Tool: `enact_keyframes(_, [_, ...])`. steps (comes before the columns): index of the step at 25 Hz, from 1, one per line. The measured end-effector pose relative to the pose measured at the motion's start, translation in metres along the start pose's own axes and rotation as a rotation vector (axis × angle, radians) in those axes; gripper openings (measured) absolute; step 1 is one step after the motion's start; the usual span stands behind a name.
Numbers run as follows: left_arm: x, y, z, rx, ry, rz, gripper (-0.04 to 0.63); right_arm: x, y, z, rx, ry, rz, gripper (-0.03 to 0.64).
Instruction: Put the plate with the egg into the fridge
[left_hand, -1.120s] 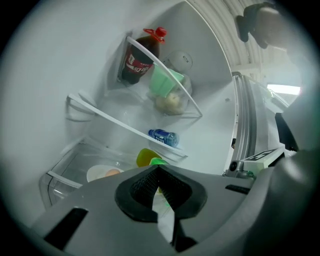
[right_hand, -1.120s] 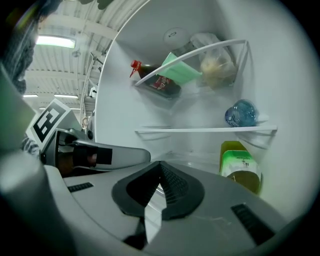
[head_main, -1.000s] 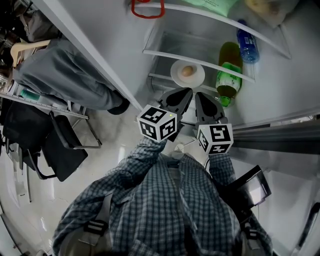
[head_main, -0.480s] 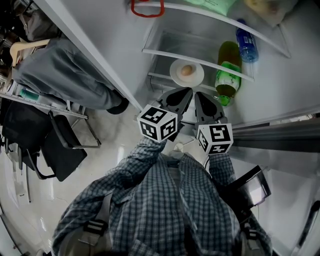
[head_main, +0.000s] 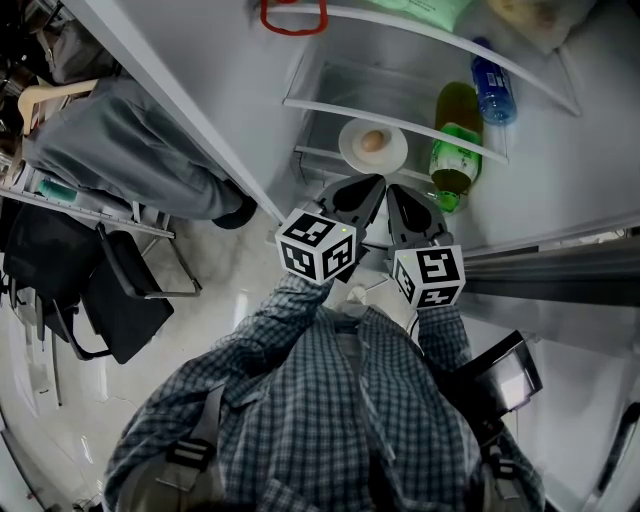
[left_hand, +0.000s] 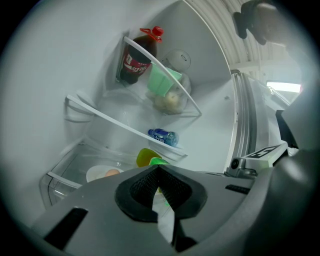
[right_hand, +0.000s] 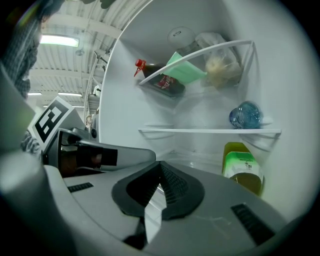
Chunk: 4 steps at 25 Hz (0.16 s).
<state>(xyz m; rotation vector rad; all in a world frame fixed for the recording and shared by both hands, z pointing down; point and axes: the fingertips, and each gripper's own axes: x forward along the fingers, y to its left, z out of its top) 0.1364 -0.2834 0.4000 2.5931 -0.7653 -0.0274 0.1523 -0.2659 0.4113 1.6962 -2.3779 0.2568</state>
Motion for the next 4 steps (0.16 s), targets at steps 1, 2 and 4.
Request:
enact_keyframes(1, [0.0002, 0.0004, 0.0, -0.001, 0.0, 0.0, 0.006, 0.0006, 0.0001, -0.0005, -0.002, 0.003, 0.002, 0.006])
enact_keyframes(2, [0.0005, 0.0009, 0.0001, -0.001, 0.0, 0.0, 0.006, 0.0013, 0.0002, -0.0009, -0.004, 0.005, 0.004, 0.006])
enact_keyframes(4, [0.001, 0.0019, 0.0005, -0.003, -0.001, 0.001, 0.006, 0.0026, 0.0004, -0.0017, -0.011, 0.011, 0.007, 0.006])
